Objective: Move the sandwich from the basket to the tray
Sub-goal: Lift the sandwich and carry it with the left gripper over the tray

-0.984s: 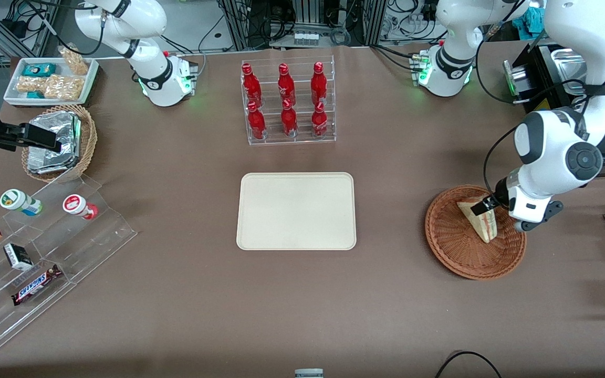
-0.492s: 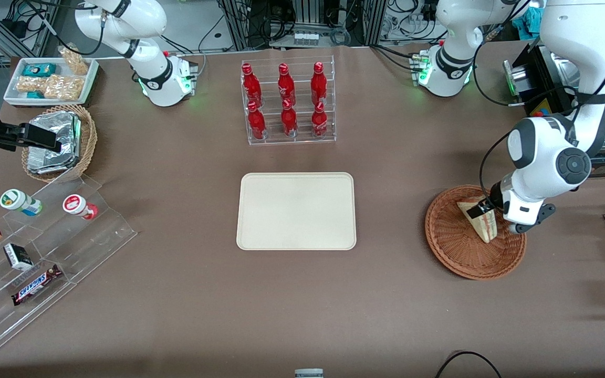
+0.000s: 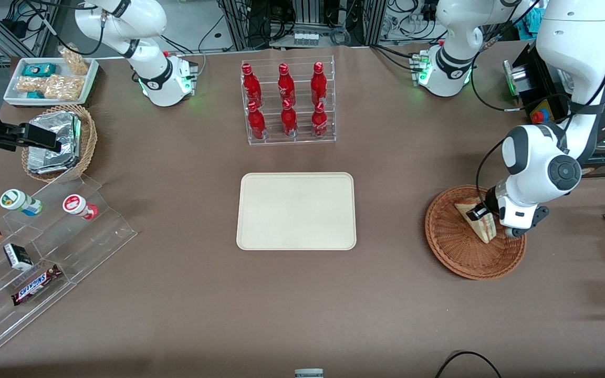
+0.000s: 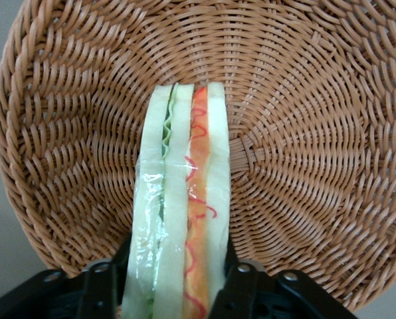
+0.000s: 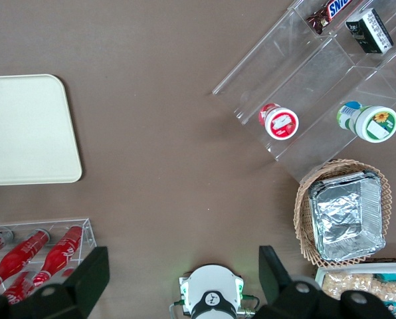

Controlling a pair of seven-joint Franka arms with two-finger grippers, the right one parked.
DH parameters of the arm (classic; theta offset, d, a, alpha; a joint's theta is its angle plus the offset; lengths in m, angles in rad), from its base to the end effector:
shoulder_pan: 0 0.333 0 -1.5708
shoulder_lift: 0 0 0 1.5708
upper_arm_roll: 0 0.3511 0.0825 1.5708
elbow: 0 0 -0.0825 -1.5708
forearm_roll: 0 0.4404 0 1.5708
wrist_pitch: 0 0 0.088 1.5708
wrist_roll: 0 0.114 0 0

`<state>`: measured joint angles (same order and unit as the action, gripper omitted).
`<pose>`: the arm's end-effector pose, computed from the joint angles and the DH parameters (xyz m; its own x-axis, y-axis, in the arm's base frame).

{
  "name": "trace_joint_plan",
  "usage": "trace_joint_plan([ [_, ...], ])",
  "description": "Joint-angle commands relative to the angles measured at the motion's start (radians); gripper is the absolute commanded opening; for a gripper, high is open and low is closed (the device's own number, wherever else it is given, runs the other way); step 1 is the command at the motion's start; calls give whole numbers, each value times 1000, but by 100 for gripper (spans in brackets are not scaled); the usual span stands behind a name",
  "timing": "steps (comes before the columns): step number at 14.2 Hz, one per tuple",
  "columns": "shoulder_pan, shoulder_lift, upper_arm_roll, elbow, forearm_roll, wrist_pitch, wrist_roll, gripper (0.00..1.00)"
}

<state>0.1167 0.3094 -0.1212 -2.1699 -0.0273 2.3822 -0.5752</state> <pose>0.5981 -0.0037 0.2251 0.8228 0.5577 -0.1094 0.5605 -0.8282 -0.0071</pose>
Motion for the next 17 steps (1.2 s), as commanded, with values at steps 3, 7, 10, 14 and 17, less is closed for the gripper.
trace_joint_plan([
  [3, 1, -13, -1, 4, -6, 8, -12, 10],
  [7, -15, -90, -11, 38, 1, -90, -11, 10],
  [10, -116, -176, -26, 41, 0, -213, -17, 10],
  [14, -343, -205, -35, 123, 3, -400, -12, 15],
  [17, -443, -158, -43, 215, -10, -468, -14, 15],
])
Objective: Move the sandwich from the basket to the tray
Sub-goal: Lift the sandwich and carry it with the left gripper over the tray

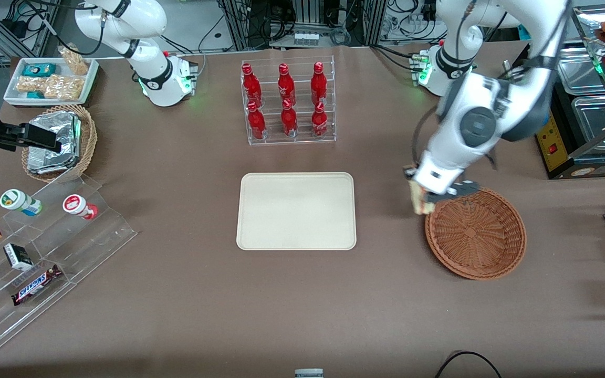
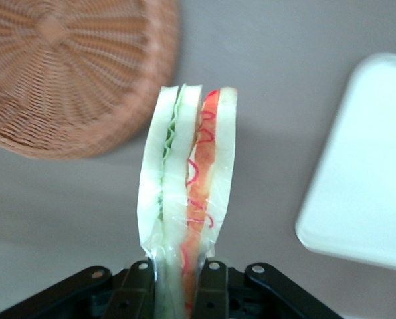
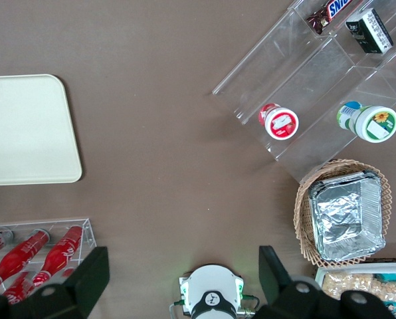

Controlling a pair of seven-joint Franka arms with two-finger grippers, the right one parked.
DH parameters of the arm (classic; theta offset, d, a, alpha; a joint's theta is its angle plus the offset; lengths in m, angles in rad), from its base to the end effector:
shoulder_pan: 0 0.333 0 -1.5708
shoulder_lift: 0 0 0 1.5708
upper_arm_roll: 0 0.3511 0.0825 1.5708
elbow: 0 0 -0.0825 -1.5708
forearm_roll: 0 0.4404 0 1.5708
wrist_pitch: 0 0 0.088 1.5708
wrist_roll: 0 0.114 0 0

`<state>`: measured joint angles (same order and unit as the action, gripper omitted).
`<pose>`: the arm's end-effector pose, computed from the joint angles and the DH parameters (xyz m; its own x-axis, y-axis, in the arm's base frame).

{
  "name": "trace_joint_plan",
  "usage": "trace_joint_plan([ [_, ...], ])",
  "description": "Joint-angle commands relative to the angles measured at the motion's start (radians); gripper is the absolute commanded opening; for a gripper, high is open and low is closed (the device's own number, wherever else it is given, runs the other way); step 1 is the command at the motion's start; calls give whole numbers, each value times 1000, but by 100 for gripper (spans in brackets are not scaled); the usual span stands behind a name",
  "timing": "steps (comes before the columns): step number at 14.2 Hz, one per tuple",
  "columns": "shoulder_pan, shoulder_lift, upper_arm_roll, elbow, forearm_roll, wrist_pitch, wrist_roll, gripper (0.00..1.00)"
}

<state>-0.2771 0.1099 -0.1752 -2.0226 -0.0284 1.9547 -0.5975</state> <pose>0.5427 -0.2642 0.3815 0.9725 0.1599 -0.1694 0.1512 -0.9865 -0.0631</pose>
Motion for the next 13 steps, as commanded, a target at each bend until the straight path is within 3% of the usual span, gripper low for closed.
trace_joint_plan([
  [1, -97, 91, 8, 103, -24, -36, 7, 16],
  [3, -184, 233, 8, 223, -71, -34, -16, 25],
  [6, -244, 425, 10, 430, -62, -36, -117, 25],
  [9, -293, 529, 8, 550, -70, -28, -130, 27],
  [13, -352, 603, 10, 602, -64, 58, -212, 32],
])
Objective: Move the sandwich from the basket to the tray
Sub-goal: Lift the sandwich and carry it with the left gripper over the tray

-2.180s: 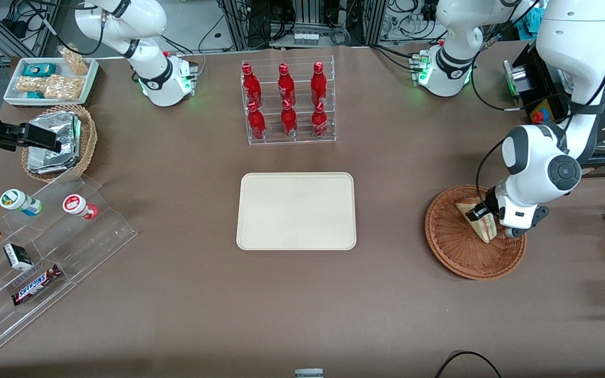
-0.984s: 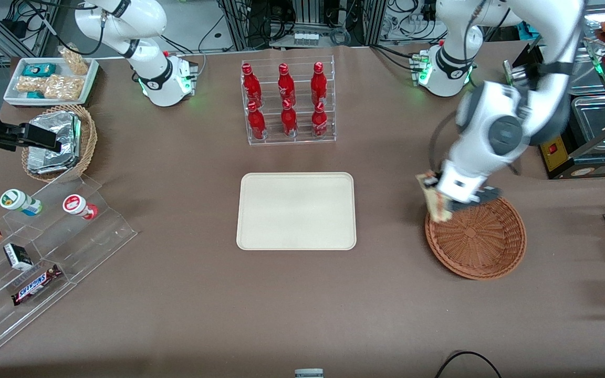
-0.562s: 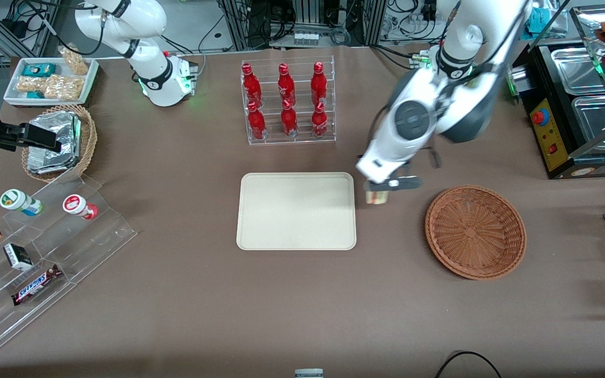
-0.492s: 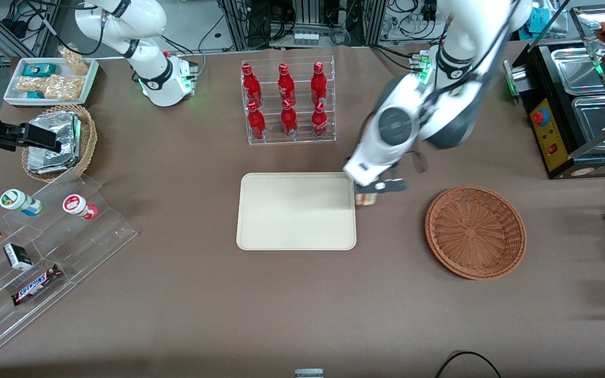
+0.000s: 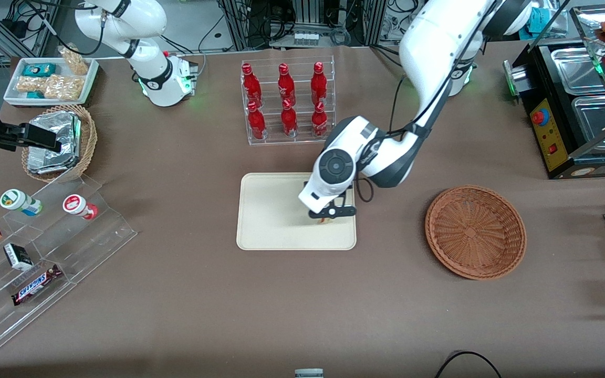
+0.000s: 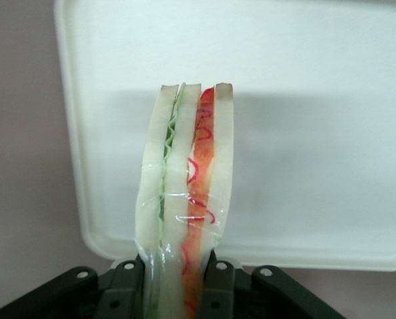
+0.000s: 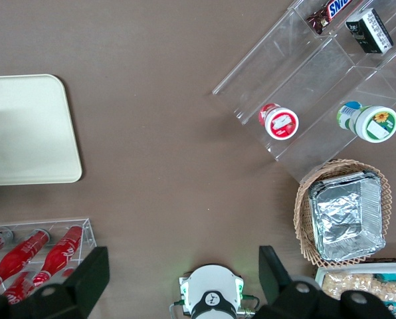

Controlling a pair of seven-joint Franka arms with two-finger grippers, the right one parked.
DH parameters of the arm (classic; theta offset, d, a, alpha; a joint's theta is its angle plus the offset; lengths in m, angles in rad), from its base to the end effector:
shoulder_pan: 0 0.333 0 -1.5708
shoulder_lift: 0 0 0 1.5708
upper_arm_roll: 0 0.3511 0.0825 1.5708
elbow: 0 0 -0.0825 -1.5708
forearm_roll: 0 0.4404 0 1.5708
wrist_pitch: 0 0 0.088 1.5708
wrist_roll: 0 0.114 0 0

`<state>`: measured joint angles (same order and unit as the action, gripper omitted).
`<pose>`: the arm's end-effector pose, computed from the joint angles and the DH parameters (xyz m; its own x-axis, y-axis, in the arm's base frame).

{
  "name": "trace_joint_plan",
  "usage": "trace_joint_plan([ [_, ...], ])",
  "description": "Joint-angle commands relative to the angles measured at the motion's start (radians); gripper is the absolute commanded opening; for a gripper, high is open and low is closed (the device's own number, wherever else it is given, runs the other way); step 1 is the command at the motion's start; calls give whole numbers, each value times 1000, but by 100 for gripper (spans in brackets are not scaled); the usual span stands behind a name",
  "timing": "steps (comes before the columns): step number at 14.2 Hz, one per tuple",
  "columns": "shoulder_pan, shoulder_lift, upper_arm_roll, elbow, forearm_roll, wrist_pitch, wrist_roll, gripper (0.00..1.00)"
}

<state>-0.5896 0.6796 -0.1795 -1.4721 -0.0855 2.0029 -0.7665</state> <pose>0.5641 -0.5229 0.2631 0.9707 0.0645 -0.2313 0.0737 -0.9968 0.0314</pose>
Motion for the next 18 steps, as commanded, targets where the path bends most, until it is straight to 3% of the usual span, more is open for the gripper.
trace_joint_plan([
  [1, -44, 37, 14, 50, -5, 10, -45, 34],
  [5, -78, 107, 17, 119, -3, 25, -80, 37],
  [8, -85, 146, 20, 157, 16, 28, -100, 49],
  [10, -85, 144, 18, 159, 17, 27, -103, 70],
  [12, -85, 141, 20, 159, 20, 25, -102, 100],
  [15, -82, 114, 21, 159, 78, 2, -106, 100],
  [18, -62, 31, 52, 148, 82, -105, -97, 100],
])
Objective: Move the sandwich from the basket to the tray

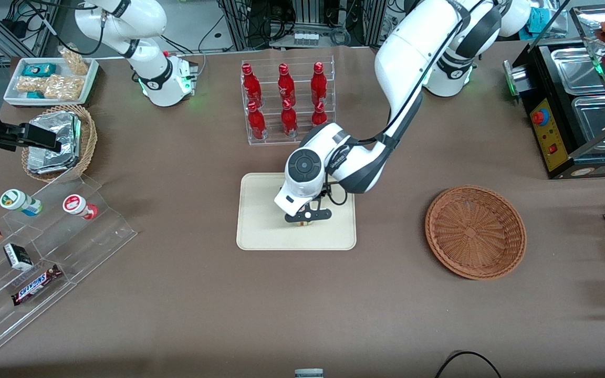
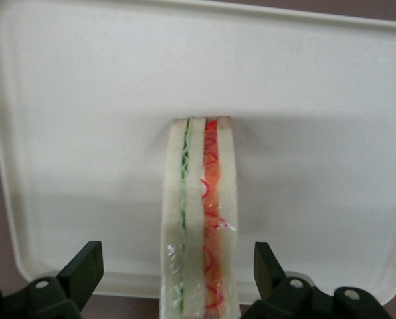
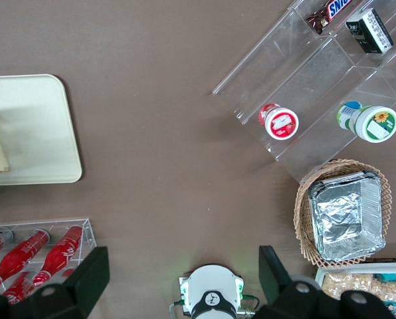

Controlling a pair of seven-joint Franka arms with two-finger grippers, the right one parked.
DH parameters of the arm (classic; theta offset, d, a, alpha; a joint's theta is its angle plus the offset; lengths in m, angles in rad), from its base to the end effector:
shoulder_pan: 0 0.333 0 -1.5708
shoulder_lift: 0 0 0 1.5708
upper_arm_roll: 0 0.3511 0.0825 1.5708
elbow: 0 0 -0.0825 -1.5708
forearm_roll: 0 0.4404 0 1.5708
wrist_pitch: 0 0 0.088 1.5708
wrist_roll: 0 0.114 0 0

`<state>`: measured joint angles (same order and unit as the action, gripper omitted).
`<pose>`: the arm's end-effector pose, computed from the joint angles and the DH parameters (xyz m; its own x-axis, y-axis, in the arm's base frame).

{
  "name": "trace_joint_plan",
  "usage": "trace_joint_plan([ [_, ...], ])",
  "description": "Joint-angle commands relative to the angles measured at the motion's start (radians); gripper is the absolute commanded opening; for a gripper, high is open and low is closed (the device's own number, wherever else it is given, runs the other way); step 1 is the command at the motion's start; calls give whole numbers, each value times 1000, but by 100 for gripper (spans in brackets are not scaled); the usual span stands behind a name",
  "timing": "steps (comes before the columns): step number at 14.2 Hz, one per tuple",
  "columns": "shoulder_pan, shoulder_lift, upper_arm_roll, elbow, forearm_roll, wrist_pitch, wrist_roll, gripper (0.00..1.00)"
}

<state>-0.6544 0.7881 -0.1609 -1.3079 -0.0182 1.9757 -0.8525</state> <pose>0.5708 -0.5659 0.2548 0.9814 0.0844 -0.1721 0.0856 -0.9963 -0.0005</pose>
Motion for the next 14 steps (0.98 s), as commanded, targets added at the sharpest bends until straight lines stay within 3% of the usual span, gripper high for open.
trace_joint_plan([
  [1, 13, -123, 59, -28, 15, -127, -5, 100],
  [6, 226, -413, 89, -145, 7, -370, 165, 100],
  [10, 431, -564, 89, -139, 7, -624, 412, 100],
  [14, 605, -661, 92, -134, 15, -750, 605, 100],
])
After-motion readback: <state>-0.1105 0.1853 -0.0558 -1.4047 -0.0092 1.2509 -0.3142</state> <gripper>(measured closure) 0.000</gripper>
